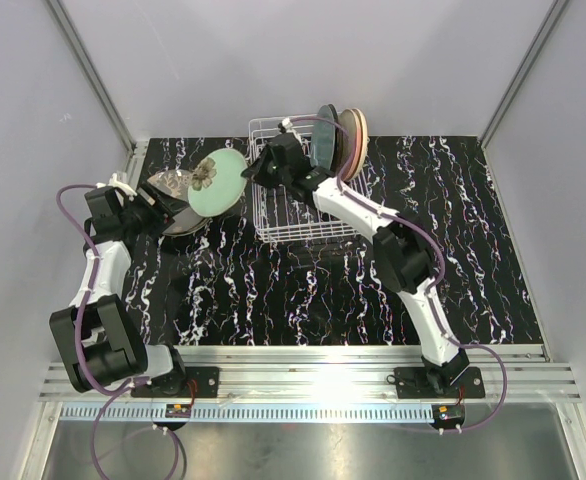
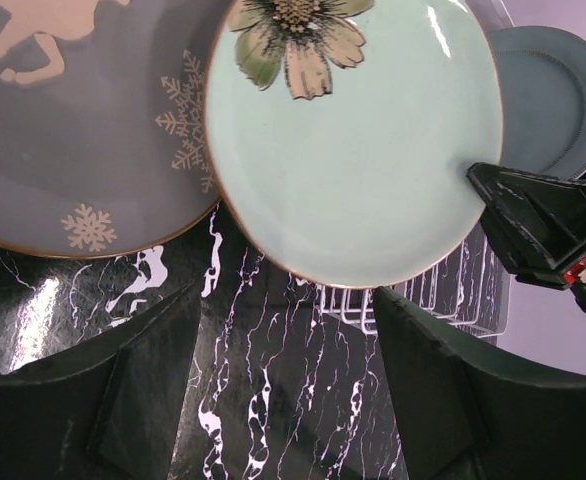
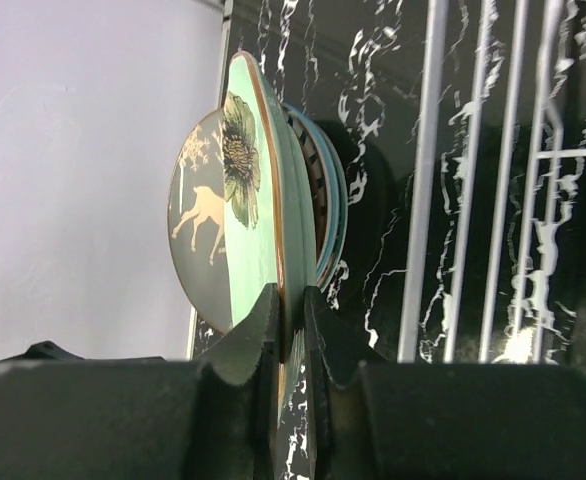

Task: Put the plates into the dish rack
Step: Pass the plate from the left arm to the right, then insert the plate into the dish rack

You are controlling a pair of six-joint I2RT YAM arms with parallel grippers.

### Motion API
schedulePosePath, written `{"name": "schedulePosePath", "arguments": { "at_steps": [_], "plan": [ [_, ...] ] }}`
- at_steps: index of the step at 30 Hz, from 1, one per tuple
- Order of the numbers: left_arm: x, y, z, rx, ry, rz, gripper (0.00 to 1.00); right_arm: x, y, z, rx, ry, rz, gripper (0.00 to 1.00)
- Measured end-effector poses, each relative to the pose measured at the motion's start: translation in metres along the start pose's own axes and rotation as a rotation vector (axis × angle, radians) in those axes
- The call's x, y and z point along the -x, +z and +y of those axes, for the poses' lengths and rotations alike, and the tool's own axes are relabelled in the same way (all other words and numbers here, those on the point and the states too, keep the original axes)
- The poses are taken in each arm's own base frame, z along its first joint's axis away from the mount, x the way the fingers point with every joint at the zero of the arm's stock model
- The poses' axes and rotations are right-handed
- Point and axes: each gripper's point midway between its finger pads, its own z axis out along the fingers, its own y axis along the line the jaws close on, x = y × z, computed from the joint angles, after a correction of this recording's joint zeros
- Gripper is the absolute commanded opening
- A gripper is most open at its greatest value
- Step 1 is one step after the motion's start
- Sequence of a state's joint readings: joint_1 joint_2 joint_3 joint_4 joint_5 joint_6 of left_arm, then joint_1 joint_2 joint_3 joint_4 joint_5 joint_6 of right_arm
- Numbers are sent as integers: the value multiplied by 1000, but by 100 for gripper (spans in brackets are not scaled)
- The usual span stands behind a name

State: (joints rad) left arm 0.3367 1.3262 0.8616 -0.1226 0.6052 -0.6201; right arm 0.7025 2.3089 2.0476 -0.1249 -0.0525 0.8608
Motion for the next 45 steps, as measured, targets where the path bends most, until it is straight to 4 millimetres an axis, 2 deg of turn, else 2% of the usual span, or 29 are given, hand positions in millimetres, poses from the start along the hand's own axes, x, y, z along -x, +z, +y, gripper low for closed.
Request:
{"name": "schedulePosePath", "arguments": {
  "at_steps": [5, 10, 17, 20, 23, 27, 37, 41, 45],
  "plan": [
    [-2, 0, 3, 14, -4, 5, 73, 21, -13, -3, -12, 5, -32, 0],
    [-1, 0, 4, 21, 3, 2, 73, 55, -40, -5, -35, -17, -77, 0],
    [-4, -1, 9, 44, 0, 9, 73, 128, -105, -23, -137, -104, -223, 0],
    [-5, -2, 10, 50, -4, 13, 73, 151, -131, -35, -187, -134, -277, 0],
    [-6, -2, 10, 52, -6, 15, 73, 164, -152, -48, -249, -184, -312, 0],
    [-7, -3, 9, 52, -7, 16, 73, 164, -165, -60, -312, -248, -308, 0],
    [-5, -6, 9, 62, 15, 5, 73, 139, -171, -98, -464, -370, -221, 0],
    [-4, -7, 9, 62, 20, 0, 73, 132, -175, -100, -524, -454, -210, 0],
    [-4, -7, 9, 62, 22, 0, 73, 126, -176, -91, -559, -543, -206, 0]
  ]
}}
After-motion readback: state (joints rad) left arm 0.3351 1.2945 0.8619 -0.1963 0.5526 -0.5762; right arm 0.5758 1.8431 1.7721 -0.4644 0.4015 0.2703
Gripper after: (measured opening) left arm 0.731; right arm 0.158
